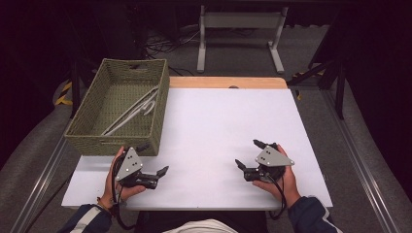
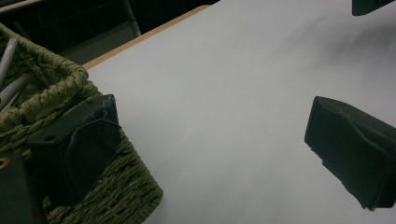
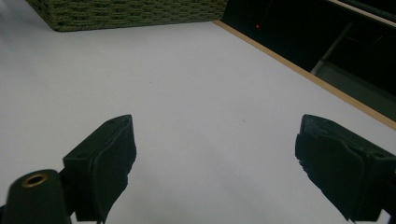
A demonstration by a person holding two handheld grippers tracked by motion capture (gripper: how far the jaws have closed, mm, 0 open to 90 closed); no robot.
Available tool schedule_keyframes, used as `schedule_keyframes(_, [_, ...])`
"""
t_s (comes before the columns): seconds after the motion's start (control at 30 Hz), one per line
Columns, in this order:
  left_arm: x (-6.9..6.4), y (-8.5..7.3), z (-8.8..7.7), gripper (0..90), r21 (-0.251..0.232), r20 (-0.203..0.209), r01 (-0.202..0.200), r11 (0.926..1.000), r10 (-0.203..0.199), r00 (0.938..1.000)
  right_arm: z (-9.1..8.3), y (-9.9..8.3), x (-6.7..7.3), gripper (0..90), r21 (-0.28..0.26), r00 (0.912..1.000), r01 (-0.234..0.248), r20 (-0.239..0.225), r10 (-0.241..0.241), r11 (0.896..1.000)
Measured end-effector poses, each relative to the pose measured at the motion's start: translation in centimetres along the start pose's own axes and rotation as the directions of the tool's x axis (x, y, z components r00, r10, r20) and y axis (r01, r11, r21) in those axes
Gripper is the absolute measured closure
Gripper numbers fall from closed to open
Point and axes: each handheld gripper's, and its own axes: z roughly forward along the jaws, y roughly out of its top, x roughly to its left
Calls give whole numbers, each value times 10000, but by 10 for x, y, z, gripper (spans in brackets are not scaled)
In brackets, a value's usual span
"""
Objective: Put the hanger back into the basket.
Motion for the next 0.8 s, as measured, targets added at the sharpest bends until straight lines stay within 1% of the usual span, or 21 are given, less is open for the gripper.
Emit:
schedule_keyframes(0.1, [0, 0, 0, 42, 10, -14, 3, 10000, -3, 10000, 0, -1, 0, 126, 12, 10000, -64, -11, 64, 10000])
schedule_keyframes(0.2, [0, 0, 0, 41, 33, -12, -85, 10000, 85, 10000, 0, 0, 1, 125, -7, 10000, -40, 2, 40, 10000])
schedule_keyframes(0.4, [0, 0, 0, 41, 17, 21, -66, 10000, 66, 10000, 1, 0, 1, 124, 4, 10000, -25, 39, 25, 10000])
schedule_keyframes(0.57, [0, 0, 0, 41, 26, -11, -167, 9999, 167, 9999, 1, 0, 1, 124, 33, 10000, 10, 43, -10, 10000])
schedule_keyframes(0.7, [0, 0, 1, 41, 80, 72, -23, 10000, 23, 10000, 1, -1, 1, 124, 15, 10000, 0, 34, 0, 10000])
schedule_keyframes(0.8, [0, -1, 2, 41, 113, 109, -37, 9999, 35, 9999, 2, -1, 2, 124, 19, 10000, 68, 39, -68, 10000])
